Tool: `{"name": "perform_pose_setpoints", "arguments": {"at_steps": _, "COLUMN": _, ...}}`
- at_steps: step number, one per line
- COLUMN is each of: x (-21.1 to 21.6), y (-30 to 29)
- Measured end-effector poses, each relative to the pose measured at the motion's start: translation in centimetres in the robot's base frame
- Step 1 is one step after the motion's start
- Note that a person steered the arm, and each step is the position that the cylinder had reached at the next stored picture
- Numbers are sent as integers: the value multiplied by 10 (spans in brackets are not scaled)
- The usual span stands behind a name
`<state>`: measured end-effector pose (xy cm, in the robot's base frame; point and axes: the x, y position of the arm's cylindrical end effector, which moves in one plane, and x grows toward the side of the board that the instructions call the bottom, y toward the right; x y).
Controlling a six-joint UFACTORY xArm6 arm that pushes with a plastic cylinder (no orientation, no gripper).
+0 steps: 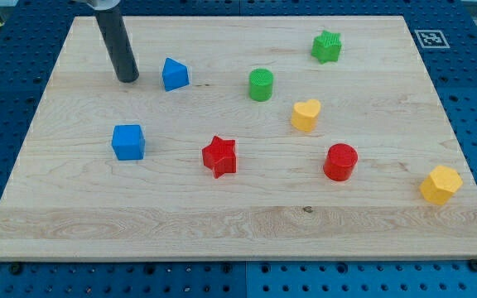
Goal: Move blue triangle above red star
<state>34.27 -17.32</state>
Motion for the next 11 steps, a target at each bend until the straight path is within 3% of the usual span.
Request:
{"name": "perform_pose_setpoints", "arguments": {"at_steps": 5, "x": 11, "y": 78}}
{"name": "perform_pose_setpoints", "arguments": {"at_steps": 11, "x": 17, "y": 105}}
